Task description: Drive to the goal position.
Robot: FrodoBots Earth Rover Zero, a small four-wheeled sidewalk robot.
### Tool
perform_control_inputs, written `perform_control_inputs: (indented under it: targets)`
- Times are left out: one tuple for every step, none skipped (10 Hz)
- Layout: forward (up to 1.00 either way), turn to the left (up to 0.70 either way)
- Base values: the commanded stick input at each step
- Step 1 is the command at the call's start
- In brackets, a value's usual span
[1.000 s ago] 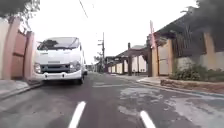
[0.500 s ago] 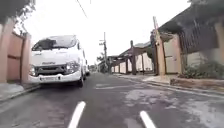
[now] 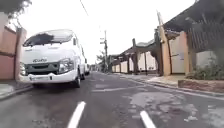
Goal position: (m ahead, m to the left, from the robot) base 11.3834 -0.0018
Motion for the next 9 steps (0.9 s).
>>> perform_control_inputs:
  targets:
    - [0.85,0.0]
    - [0.85,0.0]
    - [0.85,0.0]
    - [0.85,0.0]
    - [0.85,0.0]
    - [0.85,0.0]
    - [0.85,0.0]
    - [0.85,0.0]
    - [0.85,0.0]
